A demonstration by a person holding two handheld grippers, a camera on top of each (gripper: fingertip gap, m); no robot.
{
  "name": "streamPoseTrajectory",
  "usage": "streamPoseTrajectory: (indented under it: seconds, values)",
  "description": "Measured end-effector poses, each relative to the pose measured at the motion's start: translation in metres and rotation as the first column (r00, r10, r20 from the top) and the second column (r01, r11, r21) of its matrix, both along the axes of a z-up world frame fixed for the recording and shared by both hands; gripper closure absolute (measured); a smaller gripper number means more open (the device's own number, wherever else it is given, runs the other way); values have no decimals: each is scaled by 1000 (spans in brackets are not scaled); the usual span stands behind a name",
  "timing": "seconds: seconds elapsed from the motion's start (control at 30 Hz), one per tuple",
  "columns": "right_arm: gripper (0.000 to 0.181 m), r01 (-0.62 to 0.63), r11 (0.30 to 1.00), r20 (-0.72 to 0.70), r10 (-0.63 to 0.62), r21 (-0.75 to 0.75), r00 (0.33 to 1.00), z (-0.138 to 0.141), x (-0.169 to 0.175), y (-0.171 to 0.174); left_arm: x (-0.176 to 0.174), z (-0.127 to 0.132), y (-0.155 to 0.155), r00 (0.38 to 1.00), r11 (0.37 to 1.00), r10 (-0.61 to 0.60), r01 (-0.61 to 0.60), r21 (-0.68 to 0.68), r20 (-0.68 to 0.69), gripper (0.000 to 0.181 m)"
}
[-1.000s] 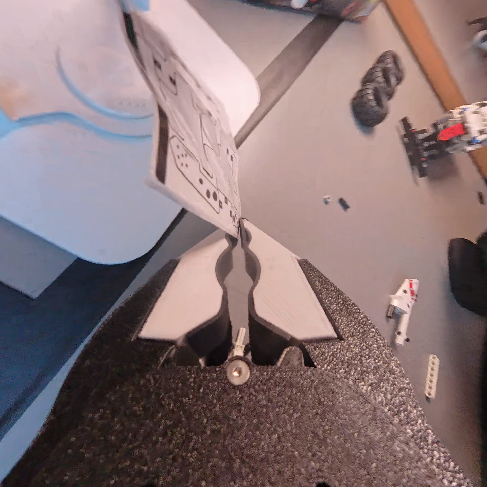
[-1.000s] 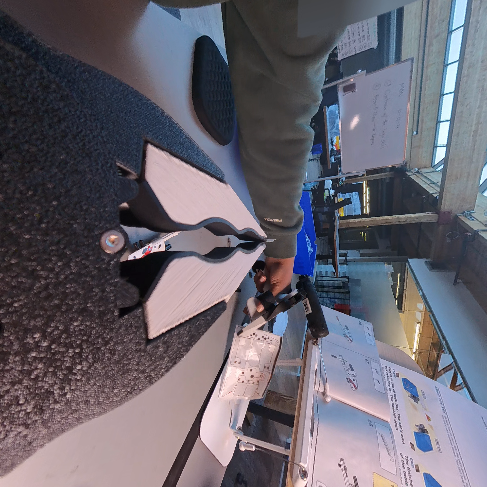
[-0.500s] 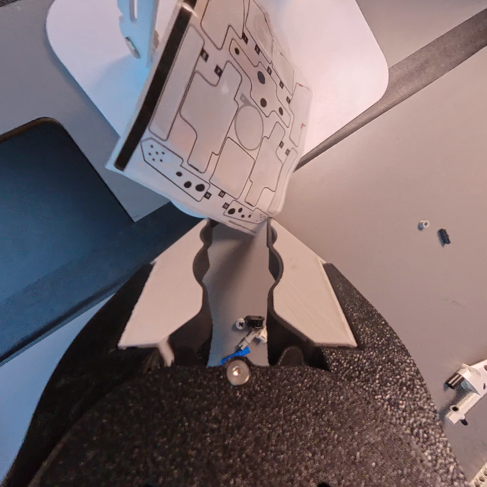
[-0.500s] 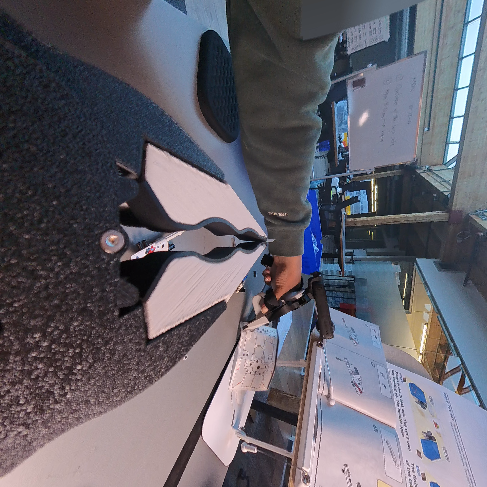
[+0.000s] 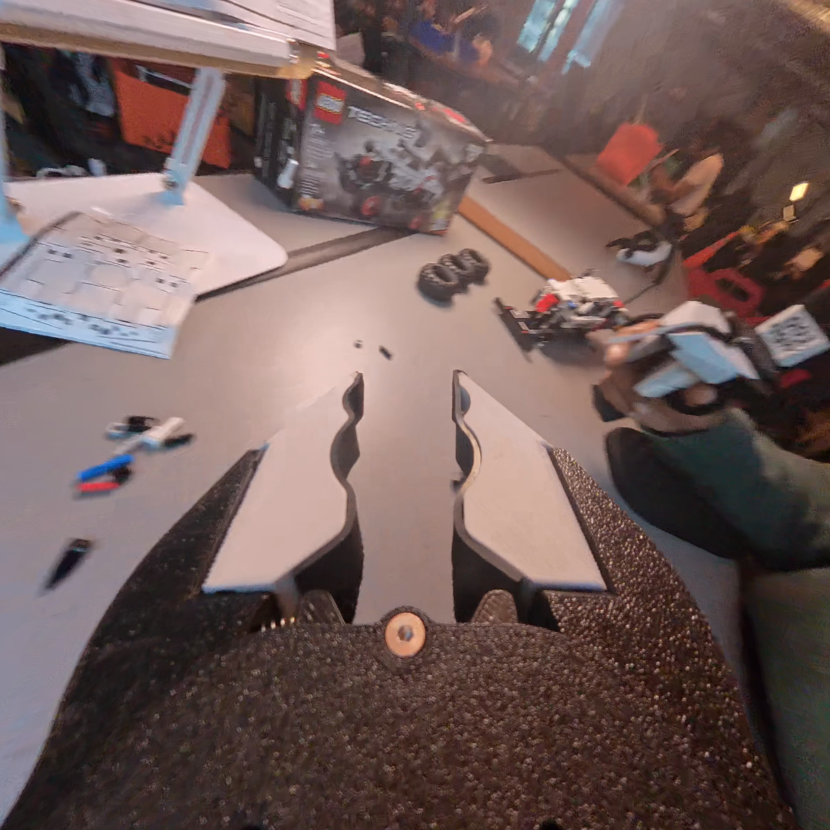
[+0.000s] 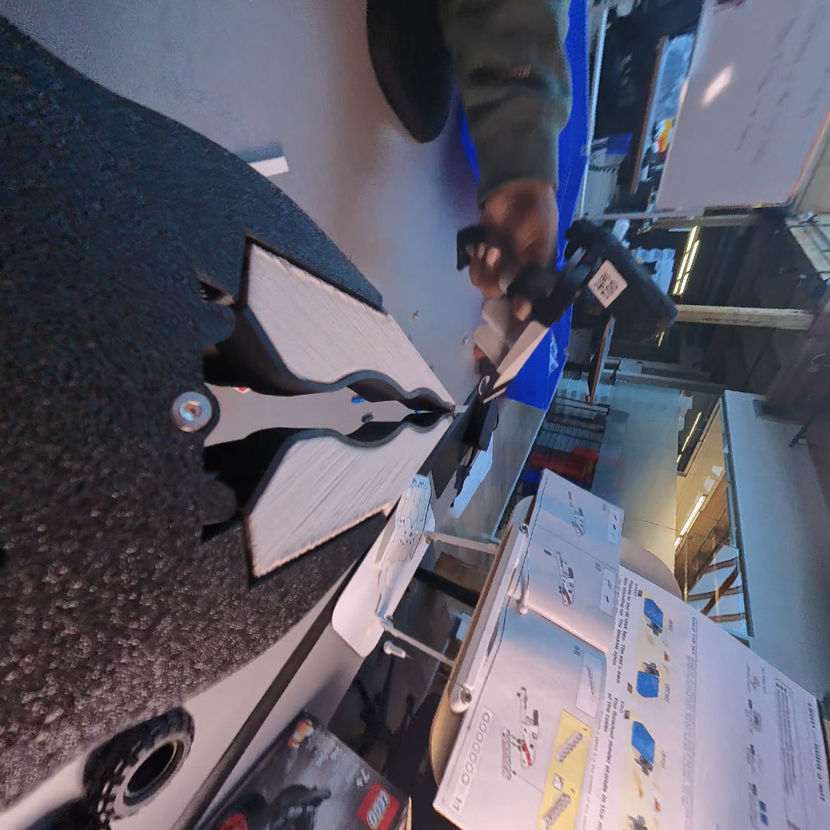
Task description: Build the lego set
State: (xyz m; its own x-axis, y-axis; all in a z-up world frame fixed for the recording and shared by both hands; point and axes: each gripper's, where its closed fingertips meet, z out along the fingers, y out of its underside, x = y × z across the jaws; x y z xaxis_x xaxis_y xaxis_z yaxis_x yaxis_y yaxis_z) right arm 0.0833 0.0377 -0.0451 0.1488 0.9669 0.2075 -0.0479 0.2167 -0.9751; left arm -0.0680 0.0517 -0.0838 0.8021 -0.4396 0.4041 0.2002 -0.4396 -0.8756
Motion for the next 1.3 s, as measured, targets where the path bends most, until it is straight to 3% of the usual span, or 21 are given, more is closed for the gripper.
streamPoseTrajectory:
  seconds: [0.13, 0.23, 0.3, 0.4, 0.53, 0.7, 1.1, 1.2, 1.3]
  values:
    - [181, 59, 979, 63, -73, 194, 995, -15, -13, -12, 63, 0, -58, 961, 989, -145, 147, 10, 236, 147]
    - [181, 82, 950, 85, -113, 301, 990, -28, -24, -23, 92, 2, -74, 868, 975, -212, 218, 38, 450, 148]
    - [181, 119, 893, 87, -173, 435, 981, -34, -30, -29, 96, 0, -70, 782, 974, -196, 227, 22, 592, 148]
    - [181, 169, 741, 53, -266, 649, 963, -35, -35, -40, 98, 3, -69, 646, 966, -185, 258, 17, 741, 148]
    - [181, 166, 565, 19, -307, 808, 951, -37, -42, -57, 100, 0, -70, 645, 968, -174, 251, 9, 744, 154]
    - [181, 152, 487, 18, -327, 860, 945, -45, -49, -63, 93, -5, -68, 679, 976, -144, 219, -11, 719, 165]
    - [181, 108, 458, 54, -327, 882, 943, -55, -53, -64, 93, -12, -64, 744, 979, -139, 202, -22, 653, 181]
    - [178, 88, 493, 81, -311, 866, 947, -59, -55, -64, 93, -9, -66, 785, 979, -167, 205, 4, 596, 181]
    - [156, 36, 583, 142, -257, 811, 956, -66, -57, -68, 90, -1, -68, 818, 979, -187, 200, 36, 544, 181]
